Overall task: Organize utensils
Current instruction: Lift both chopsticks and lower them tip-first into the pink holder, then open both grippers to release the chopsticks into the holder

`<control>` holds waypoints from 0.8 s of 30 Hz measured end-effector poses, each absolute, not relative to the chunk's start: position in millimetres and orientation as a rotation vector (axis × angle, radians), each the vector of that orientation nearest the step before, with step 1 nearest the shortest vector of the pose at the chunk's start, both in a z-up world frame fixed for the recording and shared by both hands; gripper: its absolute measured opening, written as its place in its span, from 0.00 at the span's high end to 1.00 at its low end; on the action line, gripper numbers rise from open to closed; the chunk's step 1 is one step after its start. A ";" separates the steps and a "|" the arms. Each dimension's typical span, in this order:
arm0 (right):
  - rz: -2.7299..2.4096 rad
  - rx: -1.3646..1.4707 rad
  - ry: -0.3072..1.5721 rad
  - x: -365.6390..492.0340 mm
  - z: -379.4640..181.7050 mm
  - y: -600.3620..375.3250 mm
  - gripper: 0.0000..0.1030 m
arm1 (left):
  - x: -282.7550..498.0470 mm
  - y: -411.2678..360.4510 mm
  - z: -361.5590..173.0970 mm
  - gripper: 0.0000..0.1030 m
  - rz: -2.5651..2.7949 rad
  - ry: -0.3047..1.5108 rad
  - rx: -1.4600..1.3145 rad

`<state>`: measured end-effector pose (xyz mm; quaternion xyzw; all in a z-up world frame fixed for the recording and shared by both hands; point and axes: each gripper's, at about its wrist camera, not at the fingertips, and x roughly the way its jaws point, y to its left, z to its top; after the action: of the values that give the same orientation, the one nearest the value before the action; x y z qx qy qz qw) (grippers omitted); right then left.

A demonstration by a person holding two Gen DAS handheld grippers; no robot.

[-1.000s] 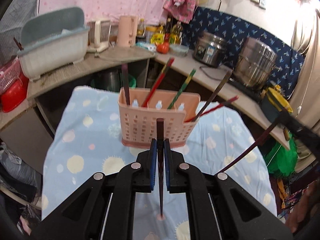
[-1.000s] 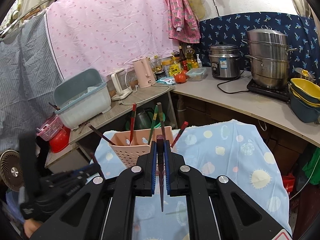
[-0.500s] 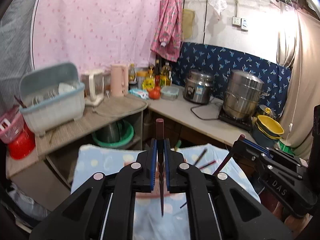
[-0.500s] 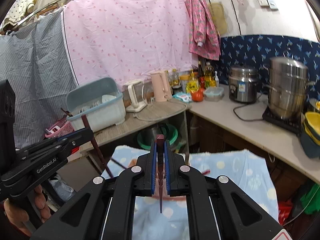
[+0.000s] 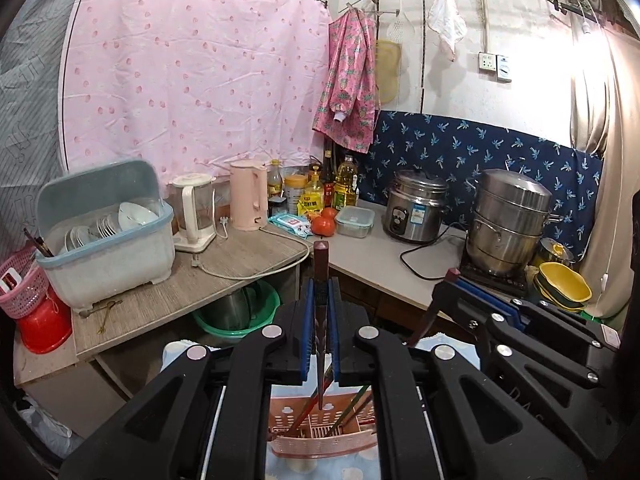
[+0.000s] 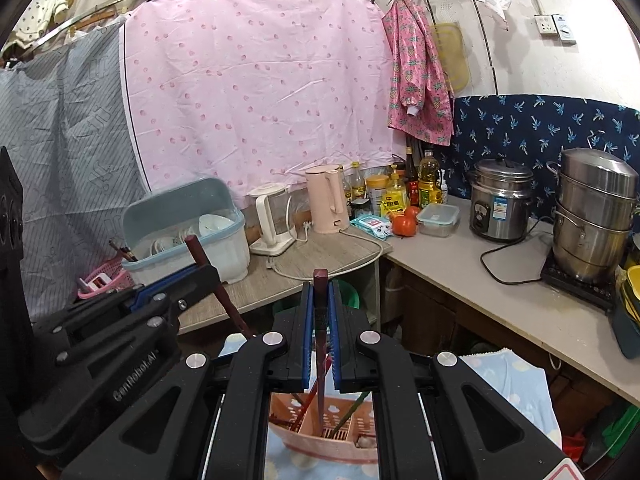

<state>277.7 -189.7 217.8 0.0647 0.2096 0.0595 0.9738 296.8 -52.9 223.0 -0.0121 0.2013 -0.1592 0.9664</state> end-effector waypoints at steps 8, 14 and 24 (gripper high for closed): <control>0.105 0.143 0.514 302.7 166.0 -192.5 0.93 | 316.3 -54.6 172.1 0.93 -0.318 0.496 -0.038; 0.074 0.108 0.580 304.1 127.8 -189.5 0.92 | 320.1 -56.5 138.4 0.93 -0.308 0.553 -0.038; 0.027 0.105 0.587 272.5 118.7 -193.2 0.54 | 296.8 -51.1 125.6 0.59 -0.207 0.556 -0.008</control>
<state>272.5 -193.2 118.7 0.0515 0.2894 0.0131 0.9557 296.8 -51.1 125.6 -0.0040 0.2740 -0.1021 0.9563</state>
